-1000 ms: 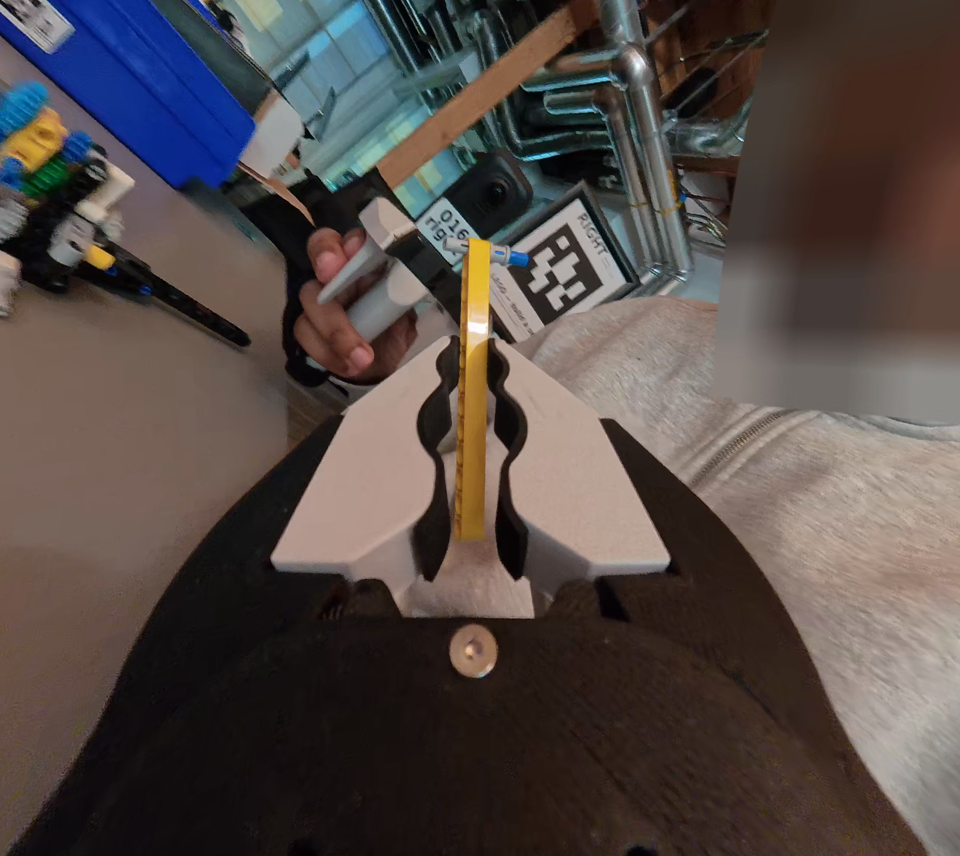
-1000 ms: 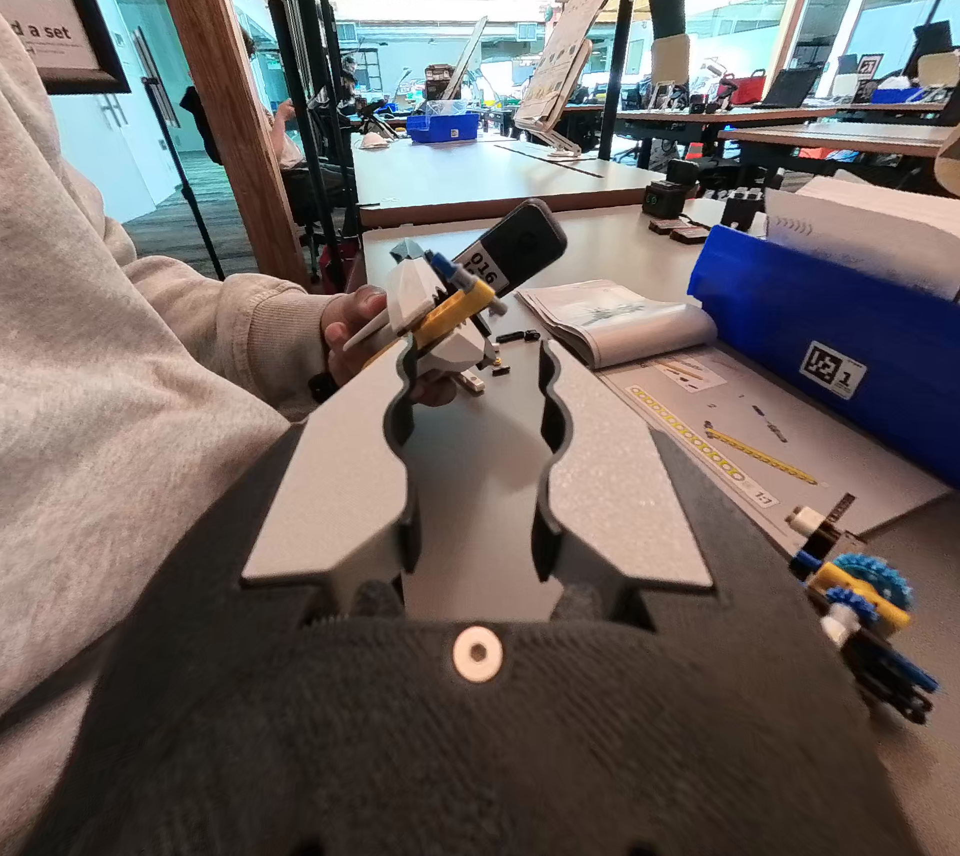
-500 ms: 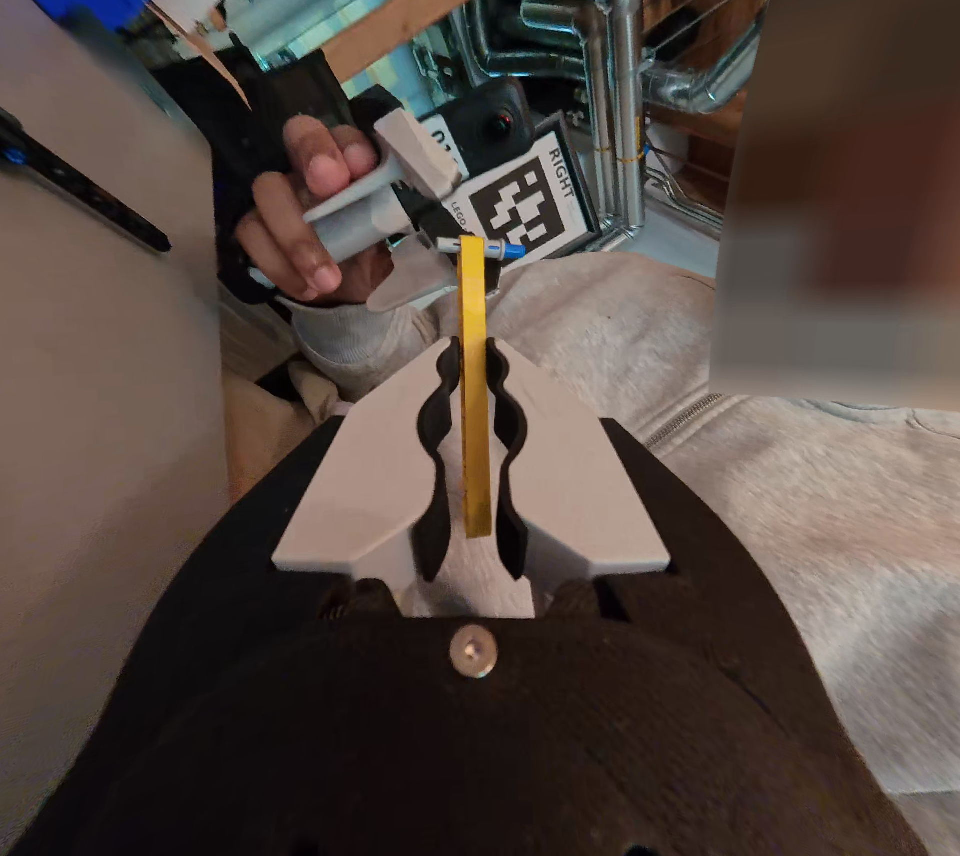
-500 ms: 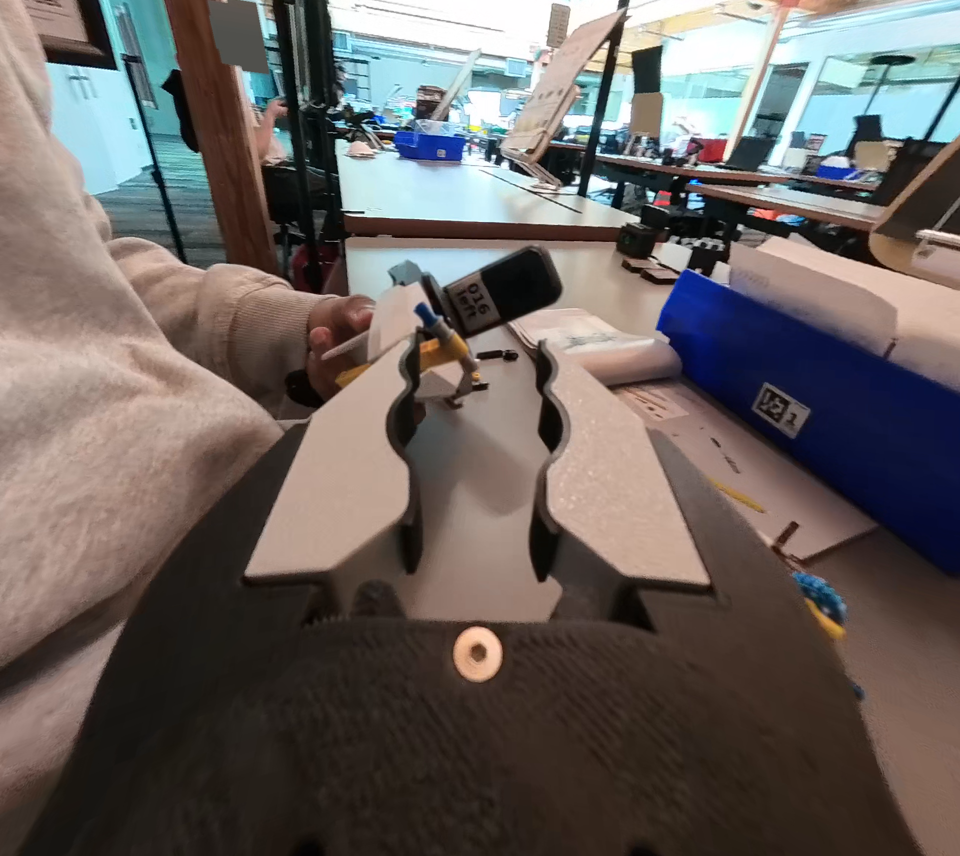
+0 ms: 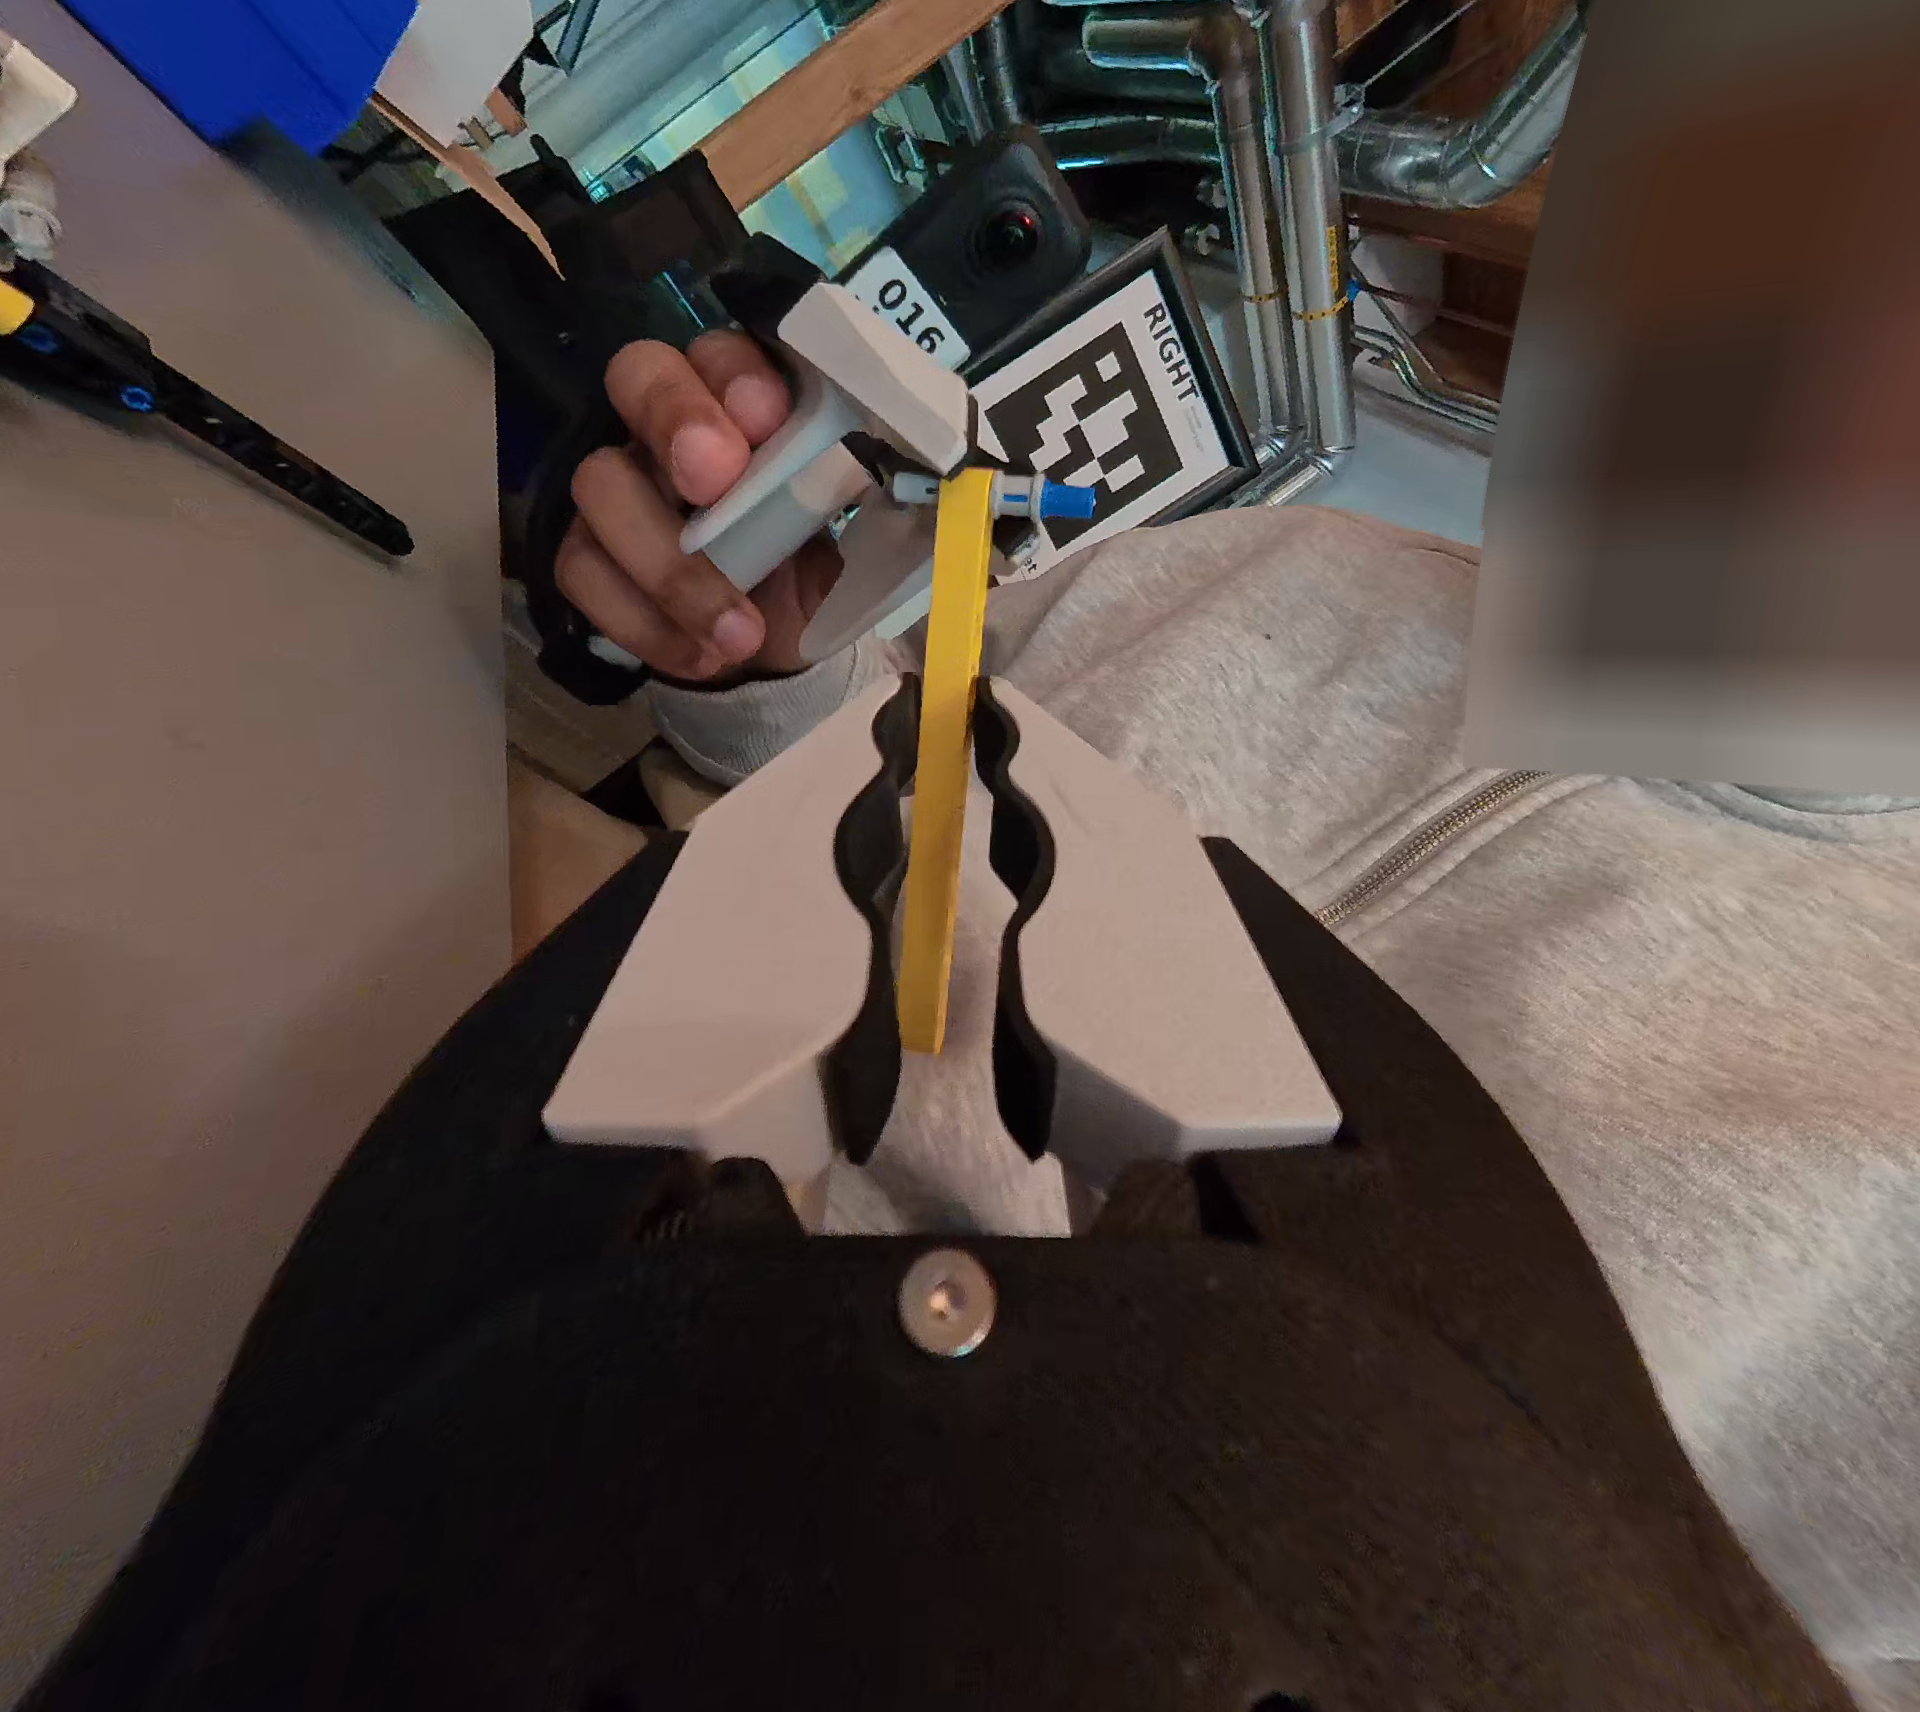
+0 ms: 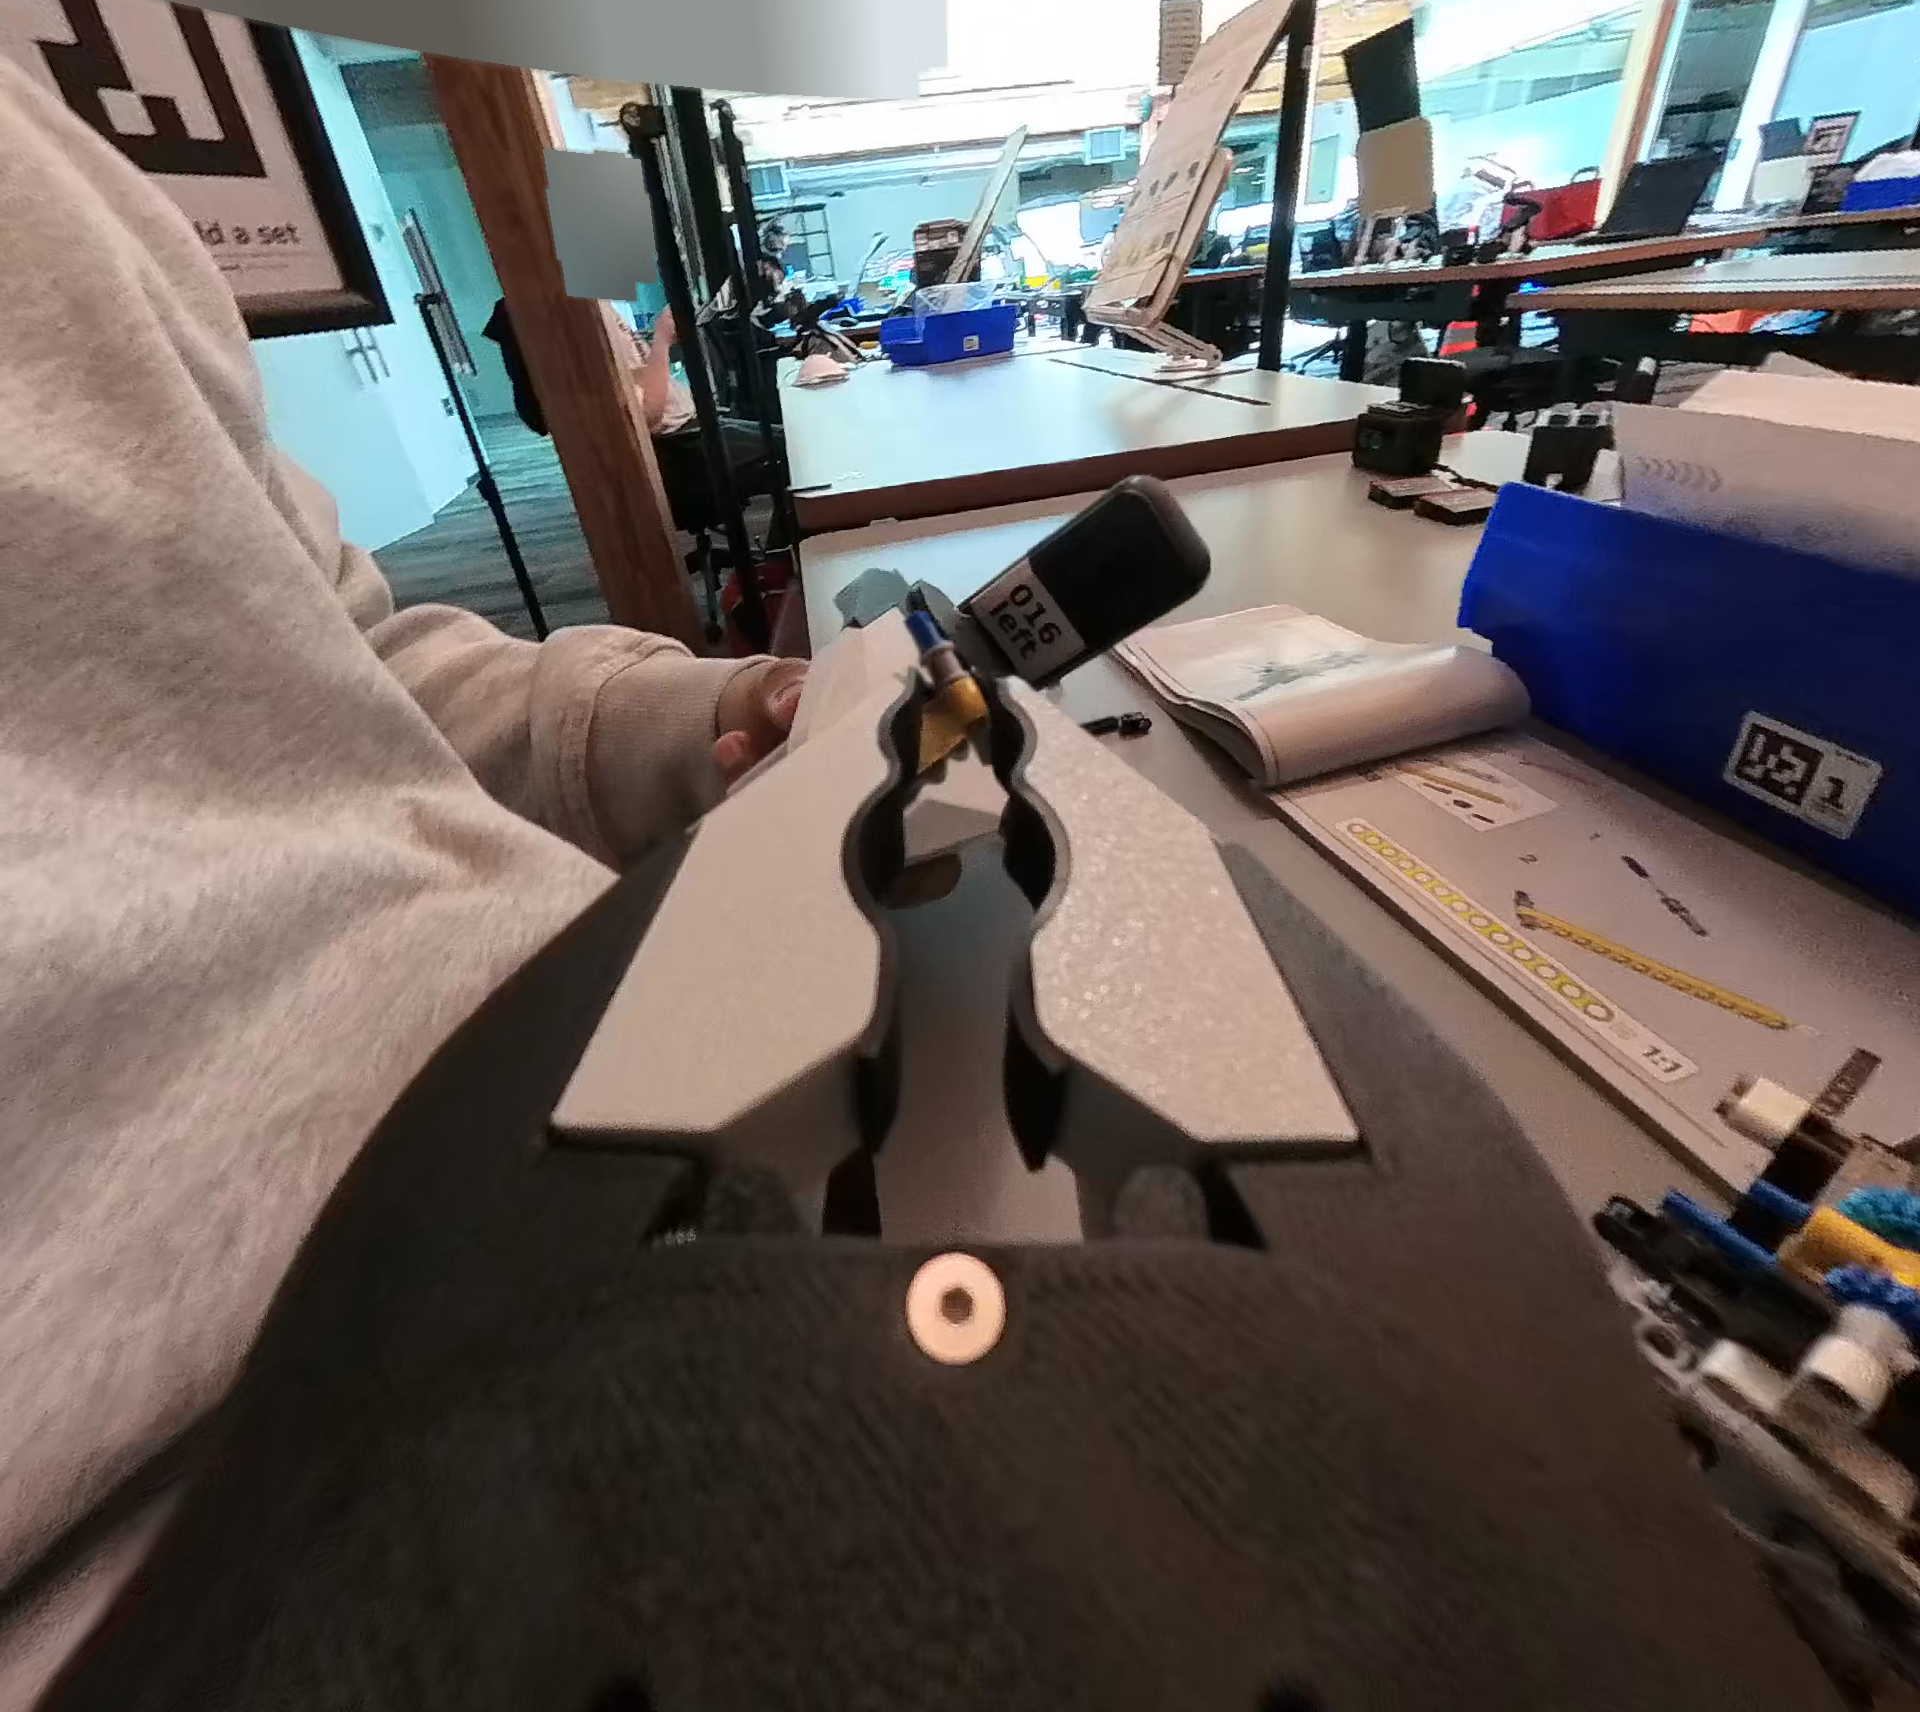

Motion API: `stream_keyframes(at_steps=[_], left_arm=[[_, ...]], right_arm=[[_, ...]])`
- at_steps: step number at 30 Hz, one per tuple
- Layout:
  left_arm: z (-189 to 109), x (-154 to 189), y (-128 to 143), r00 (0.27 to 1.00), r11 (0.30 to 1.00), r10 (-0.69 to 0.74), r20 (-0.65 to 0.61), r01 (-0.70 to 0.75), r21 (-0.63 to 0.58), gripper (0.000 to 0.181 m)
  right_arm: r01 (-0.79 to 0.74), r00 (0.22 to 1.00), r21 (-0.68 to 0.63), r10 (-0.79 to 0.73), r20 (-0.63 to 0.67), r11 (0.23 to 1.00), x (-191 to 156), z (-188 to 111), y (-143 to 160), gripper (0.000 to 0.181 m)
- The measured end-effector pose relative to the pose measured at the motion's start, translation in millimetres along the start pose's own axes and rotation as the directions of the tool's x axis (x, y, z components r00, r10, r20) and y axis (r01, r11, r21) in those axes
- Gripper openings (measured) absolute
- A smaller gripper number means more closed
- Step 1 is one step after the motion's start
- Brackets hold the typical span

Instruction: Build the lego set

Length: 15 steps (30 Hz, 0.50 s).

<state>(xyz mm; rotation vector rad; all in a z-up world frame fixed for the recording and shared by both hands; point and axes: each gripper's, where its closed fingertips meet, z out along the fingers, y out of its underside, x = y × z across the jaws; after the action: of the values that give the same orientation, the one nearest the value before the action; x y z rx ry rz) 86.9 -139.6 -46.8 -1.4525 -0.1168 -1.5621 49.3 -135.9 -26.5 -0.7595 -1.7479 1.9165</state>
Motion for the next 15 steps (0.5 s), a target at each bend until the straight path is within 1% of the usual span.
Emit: stream_keyframes(at_steps=[5,15], left_arm=[[0.2,-1.6,0.0,1.0,1.0,0.003,0.007,-0.003,0.0,0.004],[-3.1,-5.6,-2.8,1.0,1.0,-0.019,0.018,0.019,0.016,0.004]], right_arm=[[0.011,0.999,-0.004,-0.011,-0.053,1.0,3.6,5.3,2.0,0.011],[0.014,0.999,-0.033,-0.016,-0.052,0.999,9.1,0.5,7.9,0.013]])
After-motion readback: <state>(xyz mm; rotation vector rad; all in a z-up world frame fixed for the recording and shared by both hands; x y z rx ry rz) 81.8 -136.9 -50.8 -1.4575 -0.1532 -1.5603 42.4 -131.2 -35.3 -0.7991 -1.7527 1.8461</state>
